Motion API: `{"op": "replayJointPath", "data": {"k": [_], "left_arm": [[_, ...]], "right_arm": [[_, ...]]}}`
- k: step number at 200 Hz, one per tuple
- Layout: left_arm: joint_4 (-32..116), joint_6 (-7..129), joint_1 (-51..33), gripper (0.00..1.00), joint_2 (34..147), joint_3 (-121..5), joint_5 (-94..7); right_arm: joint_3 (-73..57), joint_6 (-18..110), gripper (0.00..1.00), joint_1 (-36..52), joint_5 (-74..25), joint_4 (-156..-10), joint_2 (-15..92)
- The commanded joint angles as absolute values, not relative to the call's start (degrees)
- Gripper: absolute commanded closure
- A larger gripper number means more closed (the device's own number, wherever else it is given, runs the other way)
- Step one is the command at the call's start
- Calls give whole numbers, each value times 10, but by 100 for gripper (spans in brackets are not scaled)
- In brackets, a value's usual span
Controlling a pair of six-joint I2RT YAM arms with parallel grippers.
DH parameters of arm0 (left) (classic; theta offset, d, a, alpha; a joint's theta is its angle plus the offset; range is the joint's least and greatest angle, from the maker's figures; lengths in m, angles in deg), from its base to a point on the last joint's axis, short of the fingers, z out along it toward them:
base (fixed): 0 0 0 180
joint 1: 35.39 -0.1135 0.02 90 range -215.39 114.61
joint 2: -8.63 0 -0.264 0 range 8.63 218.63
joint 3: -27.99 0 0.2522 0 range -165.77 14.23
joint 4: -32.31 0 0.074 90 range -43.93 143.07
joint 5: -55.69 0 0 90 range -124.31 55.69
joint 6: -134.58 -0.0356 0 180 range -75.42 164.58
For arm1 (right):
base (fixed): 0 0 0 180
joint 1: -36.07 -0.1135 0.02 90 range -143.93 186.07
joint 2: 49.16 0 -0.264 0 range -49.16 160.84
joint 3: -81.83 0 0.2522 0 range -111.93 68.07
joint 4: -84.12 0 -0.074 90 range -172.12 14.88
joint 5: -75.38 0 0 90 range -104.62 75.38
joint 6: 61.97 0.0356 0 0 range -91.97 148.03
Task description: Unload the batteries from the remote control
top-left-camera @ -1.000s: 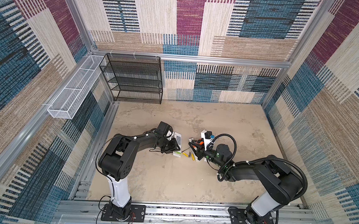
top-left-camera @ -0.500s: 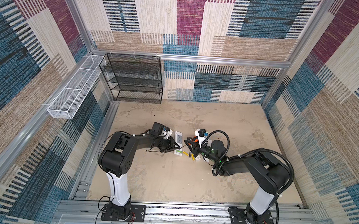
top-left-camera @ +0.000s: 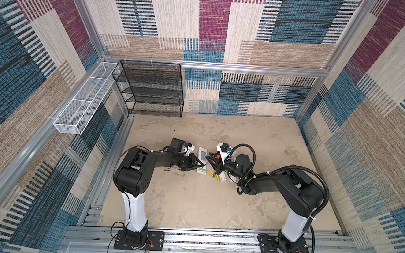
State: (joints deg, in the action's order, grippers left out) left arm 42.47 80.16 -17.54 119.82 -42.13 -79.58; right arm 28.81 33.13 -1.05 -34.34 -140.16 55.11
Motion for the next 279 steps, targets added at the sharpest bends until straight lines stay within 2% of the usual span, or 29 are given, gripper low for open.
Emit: {"op": "replayJointPath", "data": {"k": [1,38,70,99,143,185,242,279], "left_arm": [[458,803,-175,95,1204,-419,-765],[454,798,-178,98,1209,-421,-787],[458,792,-183,99,1214,-423,-792],[450,790,-184,100,1223,-427,-809],[502,742,-189,100,1239,-455,-836],[558,697,-194,100,1256,-485,-844],[568,684,-199,100,1265,-488,-843],[572,679,-203,100,1266,-488,-841]], "right_arm": [[283,332,100,-9,-375,-1351,557],[293,326,100,24,-483,-1370,566],[285,323,100,40,-529,-1350,564],[276,262,100,44,-577,-1318,564],[204,127,100,54,-625,-1156,568],[117,76,100,71,-711,-1031,616],[44,43,100,93,-763,-939,677],[50,28,100,101,-743,-934,663]]}}
